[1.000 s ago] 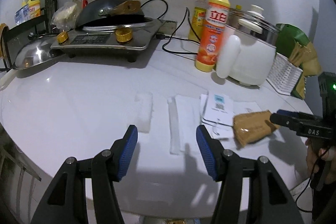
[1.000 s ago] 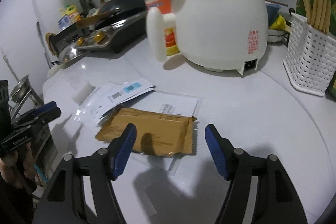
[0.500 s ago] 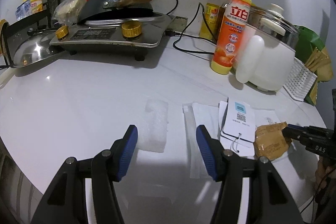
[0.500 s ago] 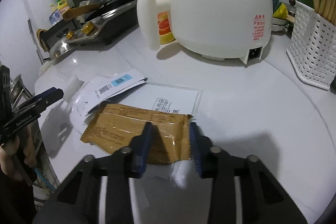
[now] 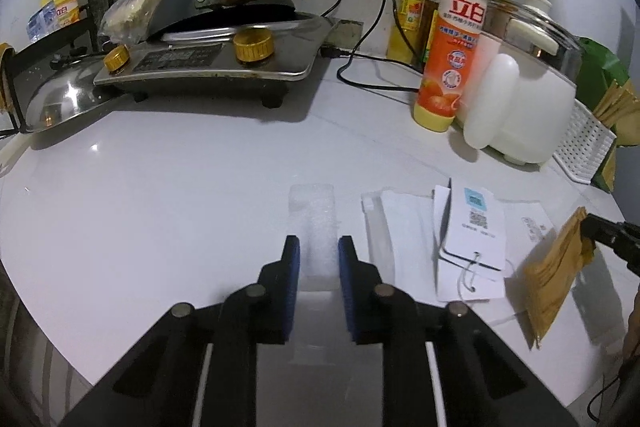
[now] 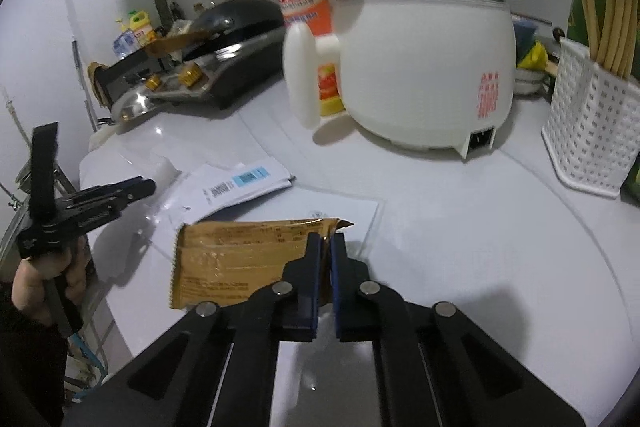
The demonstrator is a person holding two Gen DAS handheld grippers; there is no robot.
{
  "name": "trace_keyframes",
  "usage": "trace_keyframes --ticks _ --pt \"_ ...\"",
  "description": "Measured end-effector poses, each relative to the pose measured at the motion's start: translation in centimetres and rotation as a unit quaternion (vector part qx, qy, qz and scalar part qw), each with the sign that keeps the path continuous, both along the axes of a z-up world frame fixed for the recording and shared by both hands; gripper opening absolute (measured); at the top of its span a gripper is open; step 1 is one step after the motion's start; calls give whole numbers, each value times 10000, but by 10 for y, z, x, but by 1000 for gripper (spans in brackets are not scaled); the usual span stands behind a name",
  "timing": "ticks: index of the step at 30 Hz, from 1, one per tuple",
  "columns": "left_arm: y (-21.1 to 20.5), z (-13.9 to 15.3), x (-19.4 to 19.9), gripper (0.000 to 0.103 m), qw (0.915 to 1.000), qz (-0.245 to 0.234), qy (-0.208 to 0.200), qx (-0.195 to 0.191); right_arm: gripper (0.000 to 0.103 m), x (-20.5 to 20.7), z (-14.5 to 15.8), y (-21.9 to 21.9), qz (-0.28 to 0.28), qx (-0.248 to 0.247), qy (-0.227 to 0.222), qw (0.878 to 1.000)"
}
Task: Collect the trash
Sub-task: 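Grasp the white foam piece with the left tool while the right tool holds the packet, then carry the foam down to the bin with the left tool while the right tool carries the packet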
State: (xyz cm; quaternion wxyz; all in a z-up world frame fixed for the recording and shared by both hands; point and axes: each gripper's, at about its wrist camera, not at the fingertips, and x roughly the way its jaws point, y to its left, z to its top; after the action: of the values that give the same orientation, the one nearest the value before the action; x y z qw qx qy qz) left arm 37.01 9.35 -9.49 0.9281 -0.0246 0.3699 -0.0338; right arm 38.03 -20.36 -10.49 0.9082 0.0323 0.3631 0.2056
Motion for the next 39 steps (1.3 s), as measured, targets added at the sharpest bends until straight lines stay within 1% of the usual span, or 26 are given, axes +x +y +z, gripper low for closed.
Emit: trace_keyframes --ticks 6,14,23,33,39 --pt "-9 15 -14 15 9999 -76 -133 34 3 -16 19 -3 112 26 -255 9996" --pt "-15 39 -39 14 9994 -102 -339 34 3 -40 39 -10 185 121 -465 9987" --pt "-18 57 -74 14 9988 -86 -476 23 3 -69 56 -8 300 157 -624 9975" --pt "-18 67 -124 14 9984 -78 -560 -11 3 -100 66 0 459 125 -702 9964" --pt "-19 65 -156 14 9985 -26 -552 -40 3 -120 73 8 558 104 -765 9955"
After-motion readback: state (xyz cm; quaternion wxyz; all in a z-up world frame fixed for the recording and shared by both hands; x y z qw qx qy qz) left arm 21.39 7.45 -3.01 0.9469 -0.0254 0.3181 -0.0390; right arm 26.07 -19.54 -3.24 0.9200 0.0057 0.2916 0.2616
